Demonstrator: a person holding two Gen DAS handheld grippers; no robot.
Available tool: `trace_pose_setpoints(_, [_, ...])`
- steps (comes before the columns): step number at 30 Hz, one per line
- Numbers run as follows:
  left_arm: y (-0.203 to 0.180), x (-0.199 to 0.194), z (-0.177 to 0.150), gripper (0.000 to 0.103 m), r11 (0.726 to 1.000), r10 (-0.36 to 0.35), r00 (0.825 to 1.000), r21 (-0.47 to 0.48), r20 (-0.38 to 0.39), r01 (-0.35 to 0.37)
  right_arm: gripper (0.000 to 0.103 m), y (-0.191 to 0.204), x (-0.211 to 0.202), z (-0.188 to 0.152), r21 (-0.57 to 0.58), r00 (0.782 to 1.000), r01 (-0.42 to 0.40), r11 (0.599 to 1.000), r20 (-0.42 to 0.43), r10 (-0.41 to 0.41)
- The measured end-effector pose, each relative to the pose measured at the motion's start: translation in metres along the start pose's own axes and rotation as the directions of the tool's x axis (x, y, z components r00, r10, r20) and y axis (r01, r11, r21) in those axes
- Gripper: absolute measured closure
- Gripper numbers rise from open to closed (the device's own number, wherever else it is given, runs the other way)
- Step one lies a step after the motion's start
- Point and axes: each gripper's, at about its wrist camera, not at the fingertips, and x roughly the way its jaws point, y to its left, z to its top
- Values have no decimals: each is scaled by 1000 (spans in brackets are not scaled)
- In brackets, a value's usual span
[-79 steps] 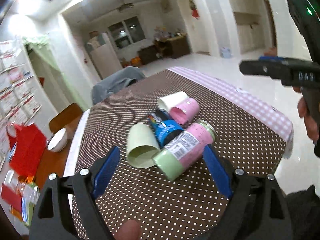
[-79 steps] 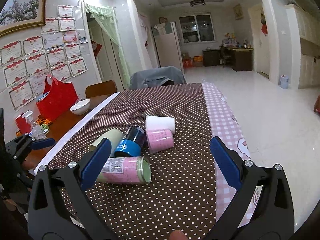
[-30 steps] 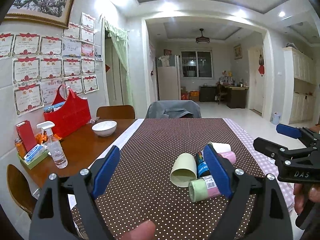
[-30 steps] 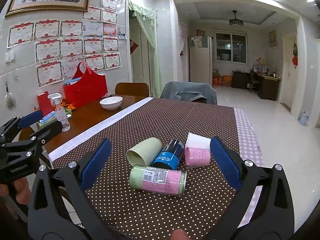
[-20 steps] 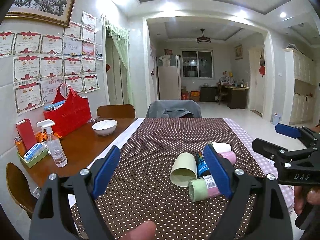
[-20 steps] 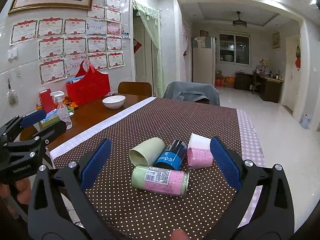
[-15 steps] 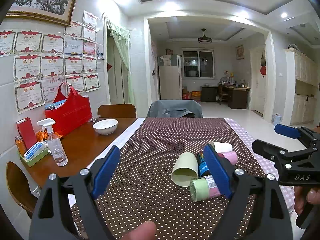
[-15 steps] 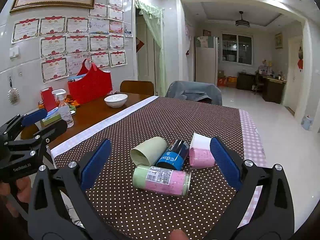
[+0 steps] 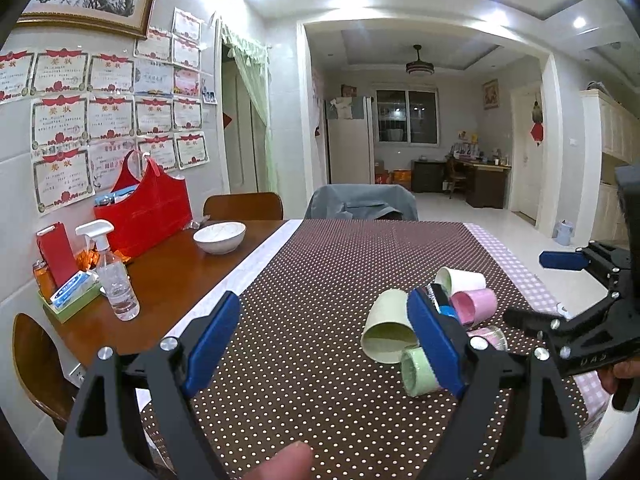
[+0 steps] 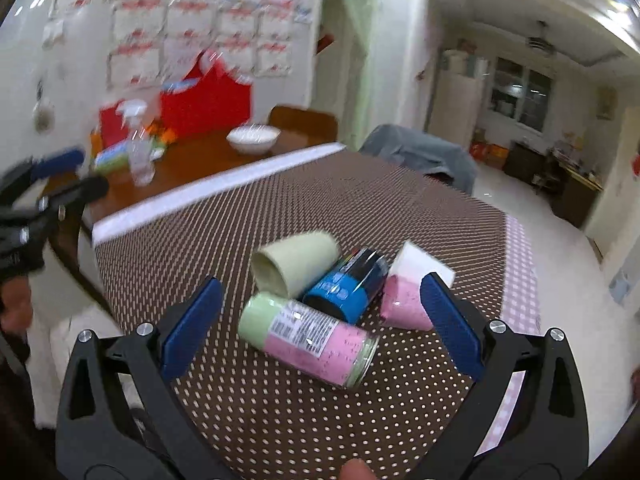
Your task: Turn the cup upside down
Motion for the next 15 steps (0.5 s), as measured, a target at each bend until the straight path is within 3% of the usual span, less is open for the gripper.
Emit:
trace_pose_setpoints(7, [3, 22, -10, 19, 1000, 2, 999, 3, -48, -2, 6, 18, 39, -10, -227, 983, -118, 967, -164, 81])
trace_pose_setpoints(15, [4, 40, -17, 19, 1000, -1, 996, 6, -85, 2, 6, 23, 67, -5, -349, 948, -235, 907, -290, 134])
